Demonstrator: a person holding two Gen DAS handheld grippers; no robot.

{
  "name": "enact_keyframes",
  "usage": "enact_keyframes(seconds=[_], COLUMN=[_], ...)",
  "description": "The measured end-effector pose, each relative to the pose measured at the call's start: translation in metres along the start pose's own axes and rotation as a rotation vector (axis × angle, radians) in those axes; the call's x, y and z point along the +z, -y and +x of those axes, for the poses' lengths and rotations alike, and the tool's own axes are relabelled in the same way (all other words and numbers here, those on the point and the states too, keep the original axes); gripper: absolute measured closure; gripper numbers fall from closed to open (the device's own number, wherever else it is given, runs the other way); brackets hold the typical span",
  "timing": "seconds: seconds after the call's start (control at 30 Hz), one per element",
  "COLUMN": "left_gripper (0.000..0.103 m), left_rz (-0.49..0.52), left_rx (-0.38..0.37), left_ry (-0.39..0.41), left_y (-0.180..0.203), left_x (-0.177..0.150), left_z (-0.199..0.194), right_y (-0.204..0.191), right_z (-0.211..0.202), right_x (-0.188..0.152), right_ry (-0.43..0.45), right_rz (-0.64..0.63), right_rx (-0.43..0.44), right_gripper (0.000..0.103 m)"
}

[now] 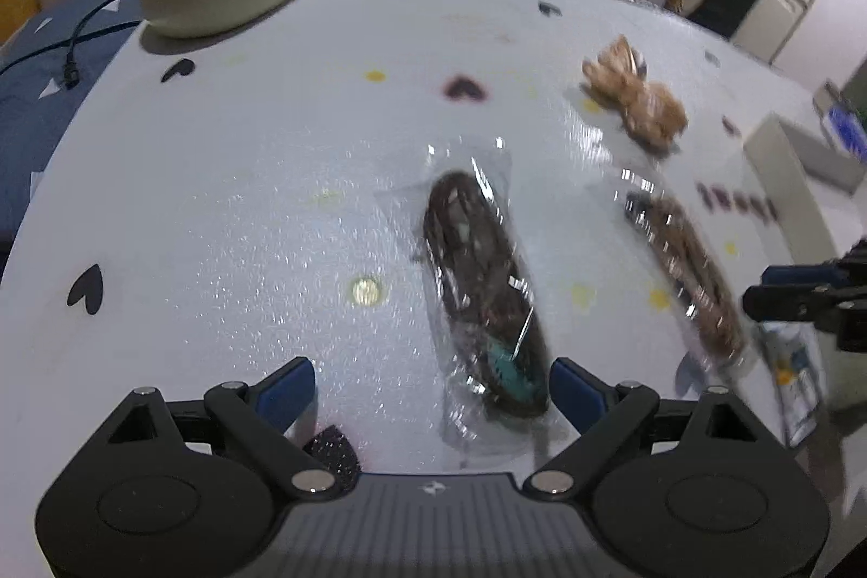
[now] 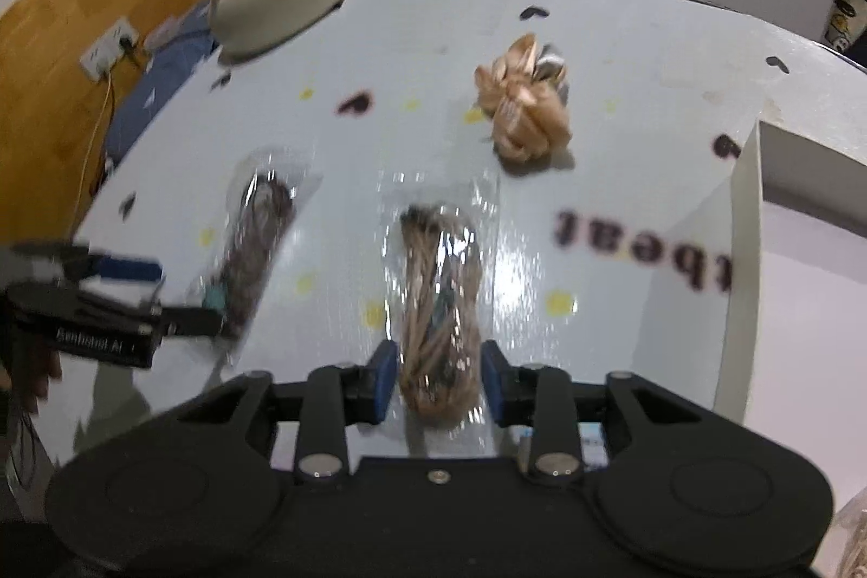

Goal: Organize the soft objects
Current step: 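Grasp the bagged tan cord with the right tool while the left tool grasps the bagged dark cord, then lift both bagged cords and carry them over the white tray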

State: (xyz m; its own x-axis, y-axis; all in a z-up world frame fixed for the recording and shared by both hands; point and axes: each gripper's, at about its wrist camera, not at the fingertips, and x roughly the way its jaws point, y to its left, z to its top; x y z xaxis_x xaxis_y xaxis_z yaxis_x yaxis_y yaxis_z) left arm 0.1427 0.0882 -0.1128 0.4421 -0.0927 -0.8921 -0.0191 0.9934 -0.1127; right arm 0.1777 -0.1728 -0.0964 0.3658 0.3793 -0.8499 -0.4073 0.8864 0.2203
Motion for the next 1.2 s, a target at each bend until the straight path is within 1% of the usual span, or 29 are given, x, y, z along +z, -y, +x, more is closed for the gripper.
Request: enact_keyframes(seconds=[0.03, 0.1, 0.13, 0.2, 0.27, 0.3, 0.37, 0.47, 0.6, 0.67, 0.7, 0.73, 0.77, 0.8, 0.87, 0.93, 1.0, 1.03, 1.1, 1.2], left_gripper=[0.01, 0.01, 0.012, 0.017, 0.02, 0.024, 0.026, 0.03, 0.041, 0.049, 0.056, 0.059, 0.06, 0.063, 0.067, 0.071, 0.075, 0.076, 0.076, 0.076], left_rz=[-0.011, -0.023, -0.027, -0.044, -0.086, -0.117, -0.166, -0.158, -0.137, -0.141, -0.144, -0.146, -0.148, -0.149, -0.148, -0.156, -0.167, -0.172, -0.176, -0.164], left_rx=[-0.008, -0.023, -0.026, -0.032, -0.046, -0.048, -0.036, 0.0, 0.031, 0.039, 0.043, 0.046, 0.039, 0.032, 0.014, -0.004, -0.018, -0.024, -0.035, -0.046], left_ry=[0.011, 0.031, 0.038, 0.045, 0.047, 0.045, 0.027, 0.039, 0.041, 0.043, 0.045, 0.049, 0.053, 0.053, 0.056, 0.059, 0.067, 0.074, 0.099, 0.144], left_y=[0.0, 0.001, 0.003, 0.008, 0.013, 0.015, 0.018, 0.026, 0.027, 0.025, 0.024, 0.023, 0.022, 0.021, 0.02, 0.019, 0.018, 0.018, 0.02, 0.024], left_x=[0.001, 0.005, 0.008, 0.012, 0.017, 0.019, 0.022, 0.027, 0.03, 0.029, 0.029, 0.029, 0.028, 0.027, 0.026, 0.025, 0.024, 0.024, 0.023, 0.023], left_z=[-0.003, -0.005, -0.005, -0.003, 0.003, 0.007, 0.016, 0.02, 0.022, 0.021, 0.02, 0.019, 0.018, 0.018, 0.017, 0.016, 0.015, 0.014, 0.008, -0.003], right_y=[0.0, 0.0, 0.0, 0.0, -0.001, -0.002, -0.005, -0.01, -0.015, -0.017, -0.017, -0.018, -0.019, -0.02, -0.021, -0.023, -0.023, -0.023, -0.023, -0.022], right_z=[0.001, 0.005, 0.009, 0.016, 0.022, 0.026, 0.032, 0.036, 0.039, 0.04, 0.04, 0.04, 0.039, 0.039, 0.039, 0.037, 0.034, 0.032, 0.027, 0.013], right_x=[0.003, 0.008, 0.011, 0.014, 0.015, 0.016, 0.016, 0.016, 0.015, 0.014, 0.014, 0.013, 0.012, 0.011, 0.009, 0.008, 0.008, 0.008, 0.008, 0.007], right_ry=[0.005, 0.012, 0.012, 0.003, -0.005, -0.011, -0.022, -0.032, -0.036, -0.035, -0.035, -0.034, -0.034, -0.036, -0.036, -0.023, -0.011, -0.001, 0.03, 0.102], right_rz=[0.007, 0.01, 0.013, 0.023, 0.028, 0.025, 0.008, -0.027, -0.065, -0.075, -0.076, -0.077, -0.081, -0.084, -0.085, -0.09, -0.082, -0.075, -0.061, -0.033], right_rx=[-0.003, -0.013, -0.02, -0.031, -0.039, -0.048, -0.063, -0.081, -0.09, -0.094, -0.094, -0.097, -0.098, -0.096, -0.085, -0.078, -0.061, -0.059, -0.065, -0.066], right_gripper=[0.059, 0.057, 0.055, 0.055, 0.054, 0.053, 0.053, 0.053, 0.054, 0.055, 0.056, 0.056, 0.057, 0.06, 0.069, 0.08, 0.085, 0.087, 0.088, 0.089])
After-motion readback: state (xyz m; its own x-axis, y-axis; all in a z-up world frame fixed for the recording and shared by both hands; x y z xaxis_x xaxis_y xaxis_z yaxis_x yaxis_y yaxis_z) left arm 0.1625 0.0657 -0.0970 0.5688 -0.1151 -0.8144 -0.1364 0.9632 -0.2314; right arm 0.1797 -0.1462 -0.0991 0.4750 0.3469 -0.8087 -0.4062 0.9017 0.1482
